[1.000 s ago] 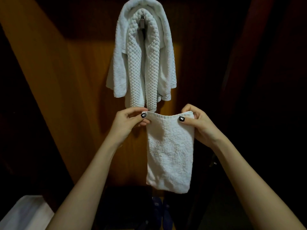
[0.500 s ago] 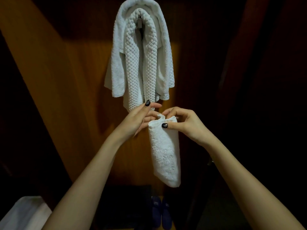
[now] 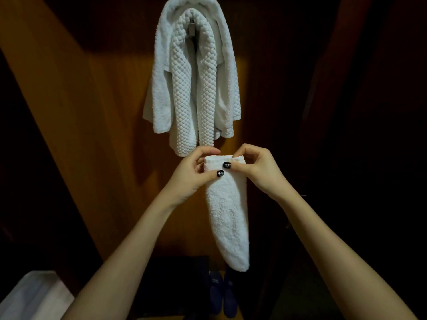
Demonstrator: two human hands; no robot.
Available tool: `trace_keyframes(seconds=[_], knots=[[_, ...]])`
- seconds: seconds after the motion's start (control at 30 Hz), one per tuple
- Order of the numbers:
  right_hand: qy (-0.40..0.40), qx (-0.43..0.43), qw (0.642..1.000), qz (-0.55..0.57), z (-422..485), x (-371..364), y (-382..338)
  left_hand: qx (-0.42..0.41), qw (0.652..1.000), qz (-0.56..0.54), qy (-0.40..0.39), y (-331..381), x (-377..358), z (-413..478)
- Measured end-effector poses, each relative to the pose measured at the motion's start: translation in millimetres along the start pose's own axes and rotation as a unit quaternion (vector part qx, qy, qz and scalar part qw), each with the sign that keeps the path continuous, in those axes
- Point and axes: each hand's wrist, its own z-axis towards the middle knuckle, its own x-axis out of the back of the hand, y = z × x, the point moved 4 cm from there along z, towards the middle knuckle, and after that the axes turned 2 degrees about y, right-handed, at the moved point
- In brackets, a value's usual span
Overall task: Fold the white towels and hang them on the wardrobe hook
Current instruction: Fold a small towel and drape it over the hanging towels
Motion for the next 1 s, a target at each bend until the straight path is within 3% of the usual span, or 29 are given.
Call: trace_keyframes(seconds=[0.3, 0.4, 0.57, 0.63, 0.87, 1.0], knots=[[0.037, -0.024, 0.999, -0.011, 0, 14, -3, -0.060, 0.993, 0.001, 0.101, 6, -2, -1], [0.066, -0.015, 0.997, -0.033, -2, 14, -4, -0.055, 0.994, -0.005, 0.099, 6, 0, 2], [0.048, -0.076, 0.990, 0.106, 1, 9, -1, -0.047, 0.992, -0.059, 0.099, 9, -2, 8], [0.034, -0.069, 0.994, 0.073, 5, 10, 3, -0.053, 0.992, -0.056, 0.095, 12, -5, 10], [0.121, -0.025, 0.992, 0.026, 21, 17, -7, -0.084, 0.996, 0.027, 0.020, -5, -24, 4], [0.109, -0.014, 0.993, 0.030, 22, 16, -9, -0.101, 0.992, 0.054, 0.060, -4, -29, 8]])
